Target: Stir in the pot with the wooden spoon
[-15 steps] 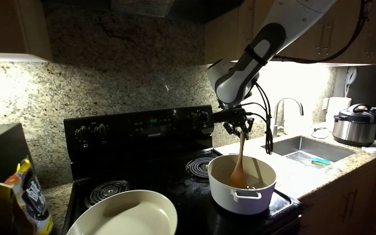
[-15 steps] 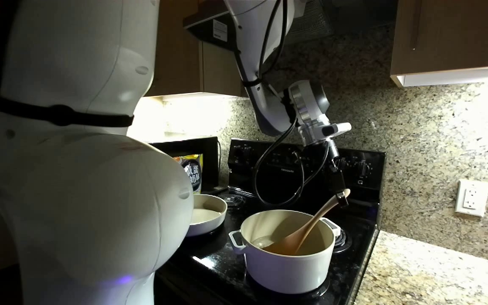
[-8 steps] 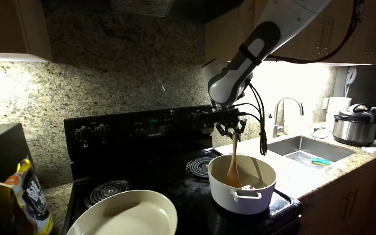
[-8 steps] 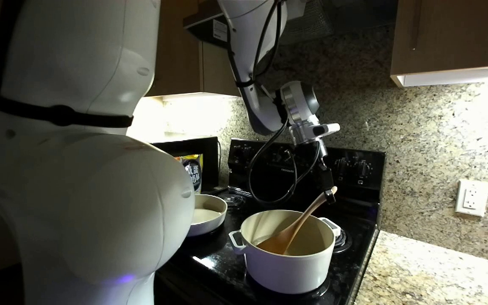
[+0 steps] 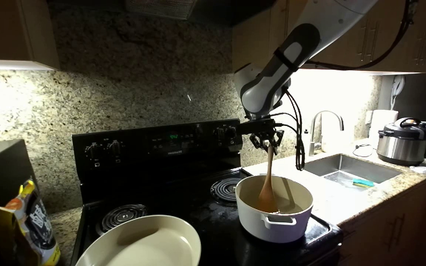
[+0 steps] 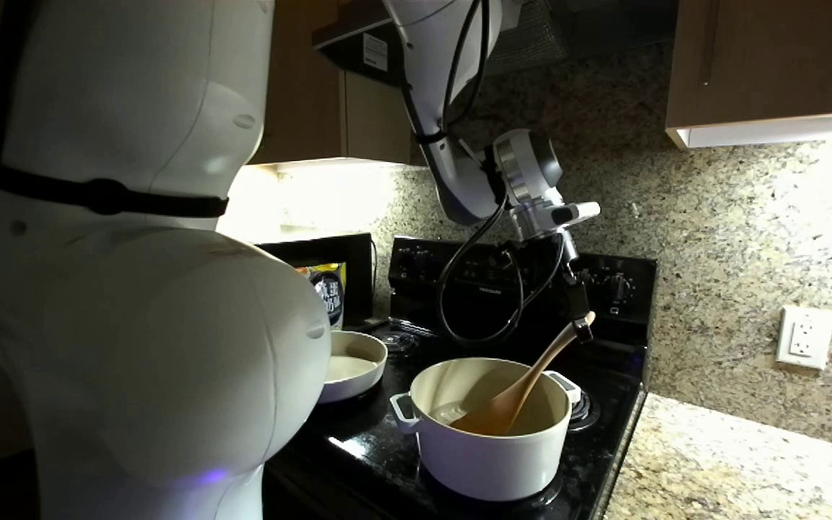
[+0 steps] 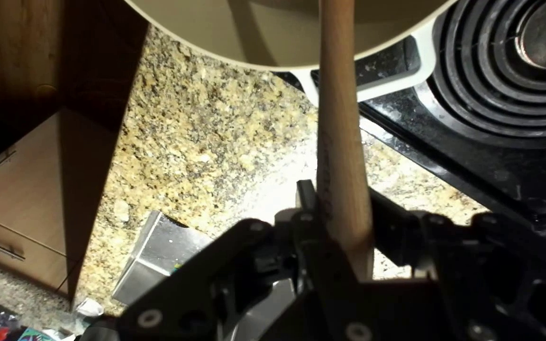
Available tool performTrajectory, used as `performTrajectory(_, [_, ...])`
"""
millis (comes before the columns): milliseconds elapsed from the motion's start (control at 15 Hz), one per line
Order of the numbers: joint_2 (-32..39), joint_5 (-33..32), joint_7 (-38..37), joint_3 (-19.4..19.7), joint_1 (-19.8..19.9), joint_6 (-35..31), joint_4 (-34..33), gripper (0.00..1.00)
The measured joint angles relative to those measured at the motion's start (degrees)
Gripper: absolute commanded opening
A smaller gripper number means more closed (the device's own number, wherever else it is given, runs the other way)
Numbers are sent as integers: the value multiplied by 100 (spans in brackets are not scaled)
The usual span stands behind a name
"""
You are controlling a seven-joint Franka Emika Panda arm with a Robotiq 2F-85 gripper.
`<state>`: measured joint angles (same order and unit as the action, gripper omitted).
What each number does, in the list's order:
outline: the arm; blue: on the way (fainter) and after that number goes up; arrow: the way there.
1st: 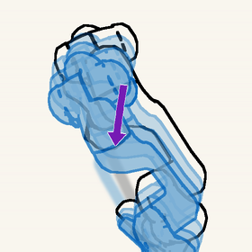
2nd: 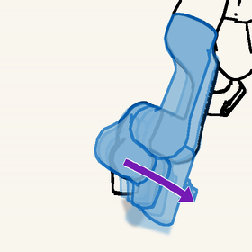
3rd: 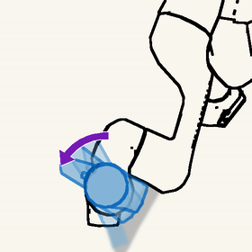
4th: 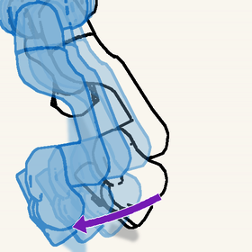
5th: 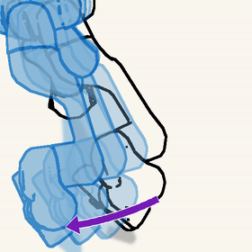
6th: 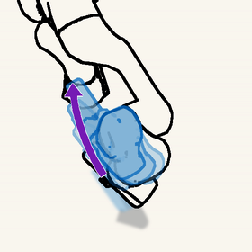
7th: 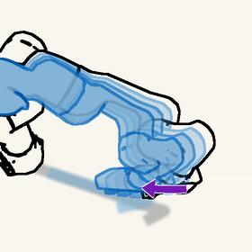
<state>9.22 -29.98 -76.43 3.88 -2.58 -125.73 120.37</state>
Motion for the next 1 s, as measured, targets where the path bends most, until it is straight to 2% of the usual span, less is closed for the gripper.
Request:
performTrajectory(533, [-7,145,-8,141,81,0,161,8])
performTrajectory(1000, [-7,354,-3,-8,61,-46,300,8])
